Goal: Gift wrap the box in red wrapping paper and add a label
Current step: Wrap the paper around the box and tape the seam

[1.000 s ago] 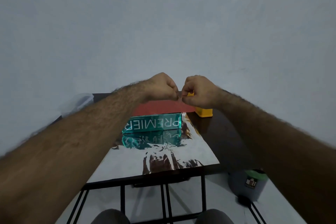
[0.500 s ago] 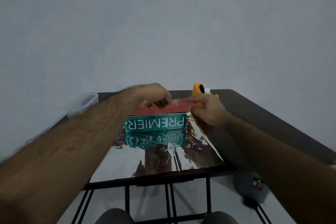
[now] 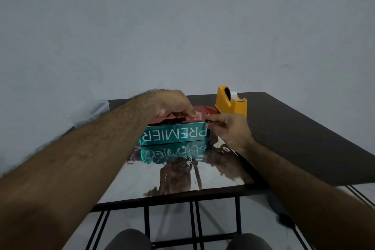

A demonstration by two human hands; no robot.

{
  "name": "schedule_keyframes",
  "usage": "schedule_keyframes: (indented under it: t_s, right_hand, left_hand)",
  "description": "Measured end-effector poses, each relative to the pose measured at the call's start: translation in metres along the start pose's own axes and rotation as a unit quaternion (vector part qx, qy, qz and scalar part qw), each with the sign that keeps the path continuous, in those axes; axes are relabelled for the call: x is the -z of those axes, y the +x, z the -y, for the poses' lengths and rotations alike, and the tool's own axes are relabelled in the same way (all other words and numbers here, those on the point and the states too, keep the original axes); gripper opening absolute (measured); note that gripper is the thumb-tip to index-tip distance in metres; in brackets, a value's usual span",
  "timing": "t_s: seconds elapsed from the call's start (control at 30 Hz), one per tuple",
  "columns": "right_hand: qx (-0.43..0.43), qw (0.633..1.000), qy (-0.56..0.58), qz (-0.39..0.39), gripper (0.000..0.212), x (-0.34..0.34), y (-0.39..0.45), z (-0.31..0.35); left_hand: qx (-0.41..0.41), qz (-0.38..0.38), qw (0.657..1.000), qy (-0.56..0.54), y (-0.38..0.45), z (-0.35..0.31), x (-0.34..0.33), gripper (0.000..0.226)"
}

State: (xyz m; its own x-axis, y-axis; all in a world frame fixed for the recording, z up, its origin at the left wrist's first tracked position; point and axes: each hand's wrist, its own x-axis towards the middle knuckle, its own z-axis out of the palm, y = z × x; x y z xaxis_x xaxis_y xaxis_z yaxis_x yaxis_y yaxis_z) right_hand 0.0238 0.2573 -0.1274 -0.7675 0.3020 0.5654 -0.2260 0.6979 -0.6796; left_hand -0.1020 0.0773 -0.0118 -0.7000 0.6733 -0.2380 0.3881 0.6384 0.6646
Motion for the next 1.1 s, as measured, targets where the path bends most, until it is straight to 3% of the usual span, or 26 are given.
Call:
schedule_keyframes:
  t_s: [0.13,0.2,0.37,0.47,0.67,0.9,1.1]
  right_hand:
    - [-0.005,0.999,0.048,-0.003,0.025,-0.002,-0.003,0.001]
    - [-0.009,0.997,0.073,-0.005,0.032,-0.004,-0.004,0.000]
    - [0.002,0.996,0.082,0.015,0.050,-0.003,-0.004,-0.004]
    - [0.026,0.999,0.041,0.020,0.050,0.000,-0.005,-0.004]
    - [0.152,0.975,-0.160,-0.015,0.028,0.003,-0.003,-0.004]
    - [0.145,0.971,-0.185,-0.035,0.023,0.002,-0.005,0.002]
    - [0.147,0.970,-0.188,-0.043,0.022,0.001,-0.006,0.005]
  left_hand:
    - [0.050,0.024,0.998,0.034,0.004,-0.007,-0.003,0.018]
    - [0.074,0.030,0.996,0.044,0.008,-0.010,-0.005,0.025]
    - [0.104,0.031,0.992,0.057,0.012,-0.016,-0.008,0.013]
    - [0.110,0.030,0.991,0.067,0.013,-0.018,-0.009,0.012]
    - [0.105,0.016,0.989,0.101,0.013,-0.025,-0.014,0.020]
    - [0.080,-0.013,0.981,0.178,0.012,-0.038,-0.024,0.031]
    - [0.107,0.008,0.972,0.207,0.013,-0.042,-0.018,0.029]
